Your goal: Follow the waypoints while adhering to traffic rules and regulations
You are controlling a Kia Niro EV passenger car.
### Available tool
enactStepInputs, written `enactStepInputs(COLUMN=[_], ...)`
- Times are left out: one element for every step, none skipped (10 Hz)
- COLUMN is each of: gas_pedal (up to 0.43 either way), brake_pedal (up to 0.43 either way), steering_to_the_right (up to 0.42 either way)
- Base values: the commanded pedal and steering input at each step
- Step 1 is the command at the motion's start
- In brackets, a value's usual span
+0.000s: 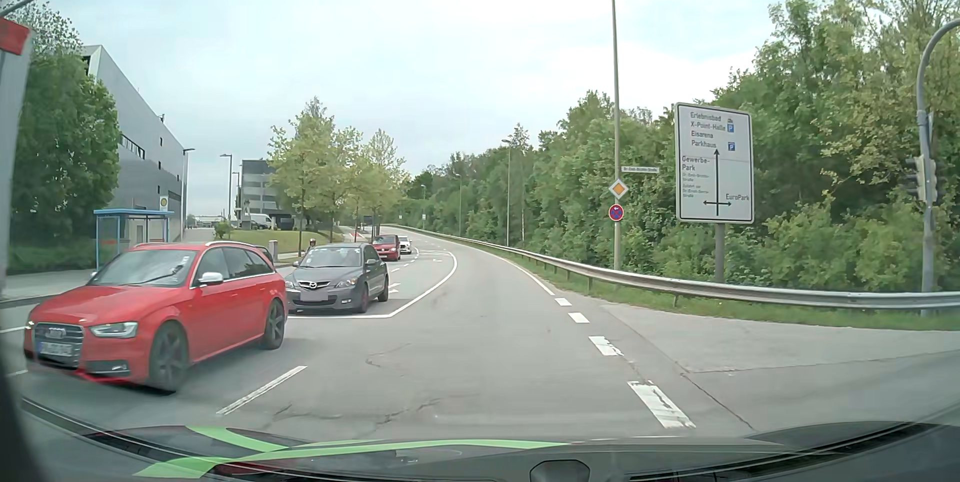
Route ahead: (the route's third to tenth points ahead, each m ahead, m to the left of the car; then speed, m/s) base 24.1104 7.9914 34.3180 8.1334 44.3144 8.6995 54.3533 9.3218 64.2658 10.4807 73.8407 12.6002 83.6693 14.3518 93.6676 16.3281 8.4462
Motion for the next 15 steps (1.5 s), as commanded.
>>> enactStepInputs(gas_pedal=[0.087,0.087,0.087,0.087,0.087,0.087,0.087,0.087,0.087,0.087,0.067,0.047,0.047,0.047,0.047], brake_pedal=[0.0,0.0,0.0,0.0,0.0,0.0,0.0,0.0,0.0,0.0,0.0,0.0,0.0,0.0,0.0], steering_to_the_right=[-0.024,-0.024,-0.022,-0.019,-0.019,-0.019,-0.019,-0.018,-0.018,-0.018,-0.018,-0.018,-0.018,-0.018,-0.017])
